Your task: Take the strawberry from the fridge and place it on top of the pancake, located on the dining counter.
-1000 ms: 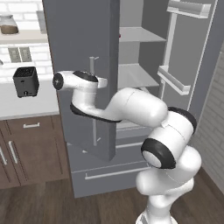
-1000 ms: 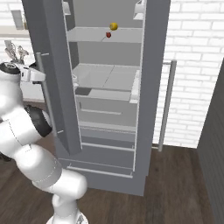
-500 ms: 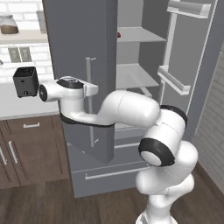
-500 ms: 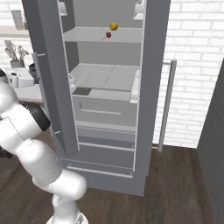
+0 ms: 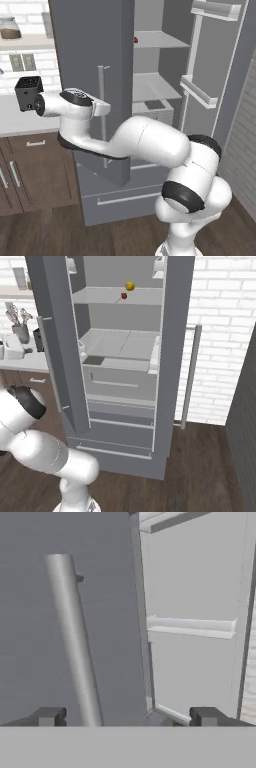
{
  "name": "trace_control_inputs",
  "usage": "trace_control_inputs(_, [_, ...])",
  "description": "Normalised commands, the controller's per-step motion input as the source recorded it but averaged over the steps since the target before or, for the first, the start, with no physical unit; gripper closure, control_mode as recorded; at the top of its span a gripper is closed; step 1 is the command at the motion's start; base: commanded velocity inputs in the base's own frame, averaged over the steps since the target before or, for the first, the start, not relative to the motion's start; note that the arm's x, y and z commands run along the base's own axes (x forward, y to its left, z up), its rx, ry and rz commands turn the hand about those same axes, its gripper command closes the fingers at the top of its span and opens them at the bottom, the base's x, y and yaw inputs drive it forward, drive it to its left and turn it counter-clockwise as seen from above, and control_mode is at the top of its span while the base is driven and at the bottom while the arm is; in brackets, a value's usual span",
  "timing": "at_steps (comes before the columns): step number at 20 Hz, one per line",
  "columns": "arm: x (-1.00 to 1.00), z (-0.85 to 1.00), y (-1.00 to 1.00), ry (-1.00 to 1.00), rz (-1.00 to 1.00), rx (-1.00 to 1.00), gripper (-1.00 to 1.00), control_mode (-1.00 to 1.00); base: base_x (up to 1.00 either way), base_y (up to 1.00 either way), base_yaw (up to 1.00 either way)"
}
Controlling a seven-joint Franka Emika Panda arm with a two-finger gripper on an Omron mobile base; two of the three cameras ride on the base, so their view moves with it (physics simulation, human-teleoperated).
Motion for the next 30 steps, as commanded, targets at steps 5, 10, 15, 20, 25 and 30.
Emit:
trace_control_inputs(5, [-0.95, 0.0, -0.99, 0.0, 0.4, 0.32, -1.0, -1.0, 0.0, 0.0, 0.0])
trace_control_inputs(10, [-0.5, 0.0, -0.97, 0.1, 0.39, 0.43, -1.0, -1.0, 0.0, 0.0, 0.0])
trace_control_inputs(15, [0.3, 0.22, -1.0, 0.32, 0.17, 0.67, -1.0, -1.0, 0.0, 0.0, 0.0])
trace_control_inputs(20, [0.59, 0.16, -0.96, 0.35, 0.13, 0.75, -1.0, -1.0, 0.0, 0.0, 0.0])
trace_control_inputs(25, [0.63, 0.14, -0.58, 0.41, 0.13, 0.62, -1.0, -1.0, 0.0, 0.0, 0.0])
trace_control_inputs(30, [0.83, 0.0, -0.01, 0.4, 0.17, 0.35, -1.0, -1.0, 0.0, 0.0, 0.0])
